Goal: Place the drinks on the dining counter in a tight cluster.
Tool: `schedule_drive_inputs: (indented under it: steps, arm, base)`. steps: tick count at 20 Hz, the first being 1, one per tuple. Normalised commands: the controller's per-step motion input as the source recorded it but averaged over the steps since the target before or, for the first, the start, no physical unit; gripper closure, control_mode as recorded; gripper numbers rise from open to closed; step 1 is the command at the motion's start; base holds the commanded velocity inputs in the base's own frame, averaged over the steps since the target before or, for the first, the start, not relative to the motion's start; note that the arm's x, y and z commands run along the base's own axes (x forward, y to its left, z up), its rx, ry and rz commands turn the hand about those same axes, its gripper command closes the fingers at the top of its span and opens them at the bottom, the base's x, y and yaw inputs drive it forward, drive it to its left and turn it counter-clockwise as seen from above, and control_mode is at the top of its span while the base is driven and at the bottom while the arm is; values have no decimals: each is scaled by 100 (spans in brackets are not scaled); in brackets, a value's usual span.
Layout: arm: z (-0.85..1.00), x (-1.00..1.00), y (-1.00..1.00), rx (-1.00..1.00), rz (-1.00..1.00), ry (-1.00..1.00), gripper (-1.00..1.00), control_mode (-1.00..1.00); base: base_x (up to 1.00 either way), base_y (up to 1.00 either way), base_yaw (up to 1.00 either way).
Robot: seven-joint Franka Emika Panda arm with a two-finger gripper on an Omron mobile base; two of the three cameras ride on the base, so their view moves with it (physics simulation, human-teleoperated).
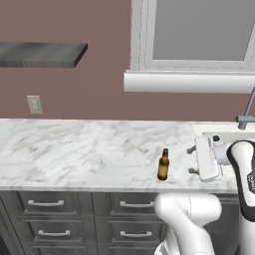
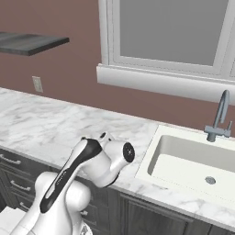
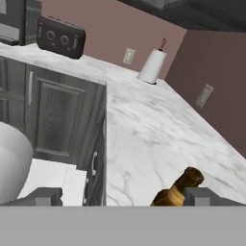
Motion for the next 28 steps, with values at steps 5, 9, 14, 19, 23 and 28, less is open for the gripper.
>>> schedule_drive_inputs:
  steps: [5,9,14,19,23,28]
  arm:
    - [-19,33,0,0,5,0,-100,-100]
    - [-22,35,1,0,9,0,-100,-100]
    - [-22,39,0,0,8,0,-100,-100]
    - [-17,30,0,0,8,0,-100,-100]
    - [-20,28,0,0,6,0,-100,-100]
    - [-18,31,0,0,2,0,-100,-100]
  base:
    - [0,0,0]
    - [0,0,0]
    - [0,0,0]
    - [0,0,0]
    - [0,0,0]
    - [0,0,0]
